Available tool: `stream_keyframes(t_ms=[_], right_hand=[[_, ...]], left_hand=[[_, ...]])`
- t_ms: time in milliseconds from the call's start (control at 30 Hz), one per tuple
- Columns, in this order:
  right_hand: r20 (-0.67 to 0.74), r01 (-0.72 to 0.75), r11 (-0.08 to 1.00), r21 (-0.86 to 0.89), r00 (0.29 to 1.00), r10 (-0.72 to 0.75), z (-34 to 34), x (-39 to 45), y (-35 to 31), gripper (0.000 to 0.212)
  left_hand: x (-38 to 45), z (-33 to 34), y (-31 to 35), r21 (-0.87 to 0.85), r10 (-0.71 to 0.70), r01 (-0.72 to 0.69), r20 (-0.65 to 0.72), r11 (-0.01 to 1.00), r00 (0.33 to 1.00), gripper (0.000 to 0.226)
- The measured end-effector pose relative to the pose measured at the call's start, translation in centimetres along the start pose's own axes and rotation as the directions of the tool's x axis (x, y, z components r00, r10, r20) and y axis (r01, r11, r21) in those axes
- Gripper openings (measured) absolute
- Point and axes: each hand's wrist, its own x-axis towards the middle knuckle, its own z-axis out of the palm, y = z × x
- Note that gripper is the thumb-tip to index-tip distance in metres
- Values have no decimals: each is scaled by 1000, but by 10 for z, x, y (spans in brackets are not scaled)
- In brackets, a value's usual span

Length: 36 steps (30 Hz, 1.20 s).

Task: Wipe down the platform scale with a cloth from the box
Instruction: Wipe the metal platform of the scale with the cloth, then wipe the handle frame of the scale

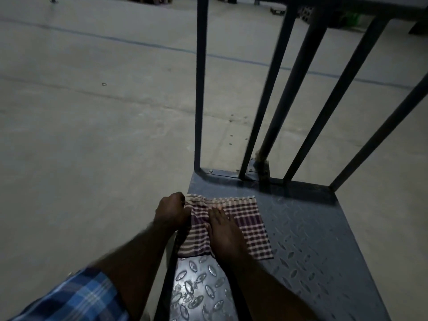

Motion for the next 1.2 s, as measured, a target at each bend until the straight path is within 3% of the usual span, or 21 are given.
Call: stream_keyframes(t_ms=[267,333,400,567,633,700,833,967,1033,1133,1200], right_hand=[[-115,-46,980,193,991,69,-11,2,2,37],[-200,-50,967,249,974,102,-18,6,2,30],[-308,-88,937,338,931,198,-32,13,1,25],[-419,-175,796,580,773,476,-104,33,-9,30],[-488,-92,771,630,725,486,-135,39,-18,28],[-575,27,782,623,694,434,-161,44,-31,27],[-604,159,780,605,730,319,-182,47,-51,26],[-562,208,710,673,768,308,-170,50,-58,24],[-456,136,596,792,780,428,-156,53,-51,21],[-170,-95,361,928,754,634,-136,59,-34,21],[114,-283,190,940,787,606,-130,52,-26,25]], left_hand=[[5,-6,1,-54,-92,96,76,994,993,39],[5,-5,2,-106,-116,121,55,987,992,42],[6,-4,5,-195,-137,137,17,971,990,41],[5,-10,18,-467,-232,198,-16,862,972,35],[6,-15,27,-596,-231,187,3,781,973,31],[6,-28,44,-774,-160,192,119,604,980,35],[11,-56,81,-903,108,208,266,376,958,76],[16,-71,101,-949,216,257,294,183,931,63],[15,-71,103,-949,221,304,316,87,923,50],[11,-70,101,-930,264,363,338,-52,903,39],[8,-70,99,-901,347,417,355,-123,868,40]])
